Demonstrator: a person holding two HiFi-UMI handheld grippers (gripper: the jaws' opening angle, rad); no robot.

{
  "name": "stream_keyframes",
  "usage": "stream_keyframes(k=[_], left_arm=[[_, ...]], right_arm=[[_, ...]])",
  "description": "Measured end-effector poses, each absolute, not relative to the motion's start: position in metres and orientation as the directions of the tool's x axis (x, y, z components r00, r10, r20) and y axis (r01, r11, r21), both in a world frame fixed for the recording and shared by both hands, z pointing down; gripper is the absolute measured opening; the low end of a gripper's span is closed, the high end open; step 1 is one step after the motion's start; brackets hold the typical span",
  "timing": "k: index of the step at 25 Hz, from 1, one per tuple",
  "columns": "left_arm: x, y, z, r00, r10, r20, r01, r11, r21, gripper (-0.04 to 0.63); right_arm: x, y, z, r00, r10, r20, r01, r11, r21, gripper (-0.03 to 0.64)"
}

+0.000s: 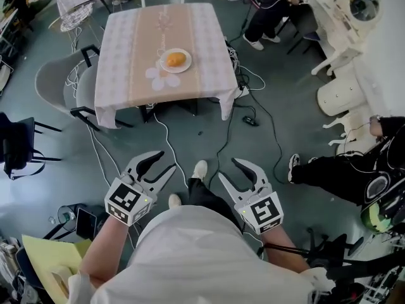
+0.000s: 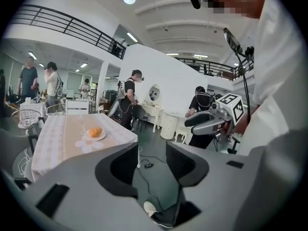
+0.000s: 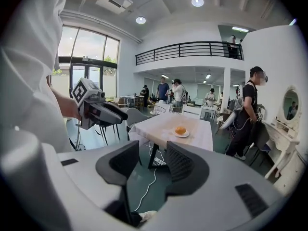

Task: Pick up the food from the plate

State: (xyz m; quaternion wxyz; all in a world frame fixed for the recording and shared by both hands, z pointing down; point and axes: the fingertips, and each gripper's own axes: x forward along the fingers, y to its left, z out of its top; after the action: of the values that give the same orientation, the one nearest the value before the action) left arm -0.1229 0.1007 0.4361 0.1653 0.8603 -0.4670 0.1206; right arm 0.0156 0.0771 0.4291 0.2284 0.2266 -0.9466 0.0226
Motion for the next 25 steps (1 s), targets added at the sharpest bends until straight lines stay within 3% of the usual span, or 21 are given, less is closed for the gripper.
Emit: stream_keyframes(k=[10, 17, 25], left_arm=[[-0.157, -0.054, 0.440, 0.411, -0.808, 0.423, -0.908, -0.403, 0.113, 0.222], [-0.186, -0.150, 0.481, 0.397, -0.766, 0.505, -0.902, -0.428, 0.061, 0.273], [-0.245, -0.262, 0.553, 0.391, -0.658, 0.644, -0.846, -0.533, -0.031, 0.308]], right_arm=[[0.002, -0.065, 0.421, -0.834, -0.370, 0.410, -0.369, 0.926, 0.085, 0.189], [0.009, -0.121, 0.439, -0.787, -0.426, 0.446, -0.459, 0.888, 0.038, 0.189], [-0.017, -0.181, 0.424, -0.684, -0.575, 0.449, -0.619, 0.783, 0.060, 0.192]])
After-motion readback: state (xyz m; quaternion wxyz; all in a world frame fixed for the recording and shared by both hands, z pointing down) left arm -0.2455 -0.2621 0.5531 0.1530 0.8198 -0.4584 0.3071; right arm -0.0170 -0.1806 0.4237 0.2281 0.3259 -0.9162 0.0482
